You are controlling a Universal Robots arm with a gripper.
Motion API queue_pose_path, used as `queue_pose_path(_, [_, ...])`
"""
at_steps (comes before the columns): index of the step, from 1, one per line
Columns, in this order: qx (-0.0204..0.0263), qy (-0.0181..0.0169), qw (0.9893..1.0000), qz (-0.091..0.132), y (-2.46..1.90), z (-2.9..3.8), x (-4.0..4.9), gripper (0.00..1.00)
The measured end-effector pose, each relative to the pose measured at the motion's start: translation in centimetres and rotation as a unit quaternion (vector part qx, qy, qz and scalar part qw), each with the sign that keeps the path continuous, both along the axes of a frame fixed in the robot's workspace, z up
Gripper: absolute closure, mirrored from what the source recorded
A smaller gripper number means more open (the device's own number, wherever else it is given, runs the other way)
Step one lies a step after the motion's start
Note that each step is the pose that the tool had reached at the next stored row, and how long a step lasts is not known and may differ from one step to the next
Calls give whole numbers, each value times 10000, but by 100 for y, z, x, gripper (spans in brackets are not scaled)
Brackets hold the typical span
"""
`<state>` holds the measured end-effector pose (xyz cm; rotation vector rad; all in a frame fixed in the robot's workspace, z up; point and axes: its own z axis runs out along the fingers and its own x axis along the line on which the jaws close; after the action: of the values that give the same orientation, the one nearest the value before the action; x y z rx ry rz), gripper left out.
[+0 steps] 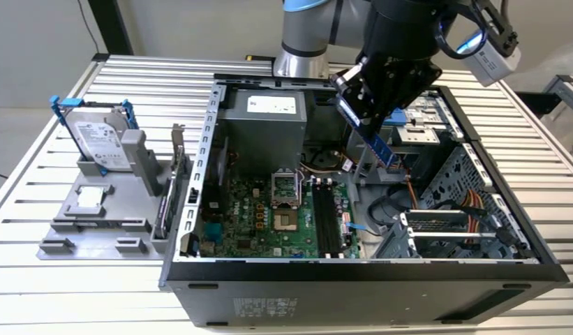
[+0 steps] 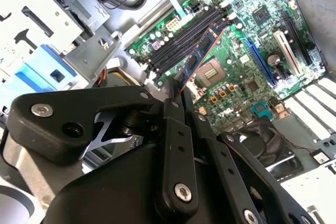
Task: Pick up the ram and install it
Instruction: 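Insert the ram into the slot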
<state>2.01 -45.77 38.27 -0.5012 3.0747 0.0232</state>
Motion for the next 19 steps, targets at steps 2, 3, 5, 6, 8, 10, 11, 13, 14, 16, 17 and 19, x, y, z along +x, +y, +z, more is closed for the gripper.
queue_pose_path(2, [-1,0,10000,-25,0,0,0,100])
queue_pose_path(3, [-1,0,10000,-37,0,0,0,100])
queue_pose_path(5, [-2,0,10000,-64,-1,0,1,100])
queue_pose_path(6, [-1,0,10000,-78,-2,0,2,100])
queue_pose_path(8, [-2,0,9999,-124,-4,0,4,100])
queue_pose_path(10, [-2,0,9999,-173,-5,0,6,100])
queue_pose_path(11, [-2,0,9998,-197,-6,0,7,100])
queue_pose_path(13, [-2,0,9997,-241,-7,0,9,100])
queue_pose_path(14, [-3,0,9997,-263,-7,0,10,100])
queue_pose_path(16, [-3,0,9995,-308,-9,0,12,100])
queue_pose_path(17, [-4,0,9995,-330,-9,0,13,100])
queue_pose_path(19, [-5,0,9993,-371,-9,0,14,100])
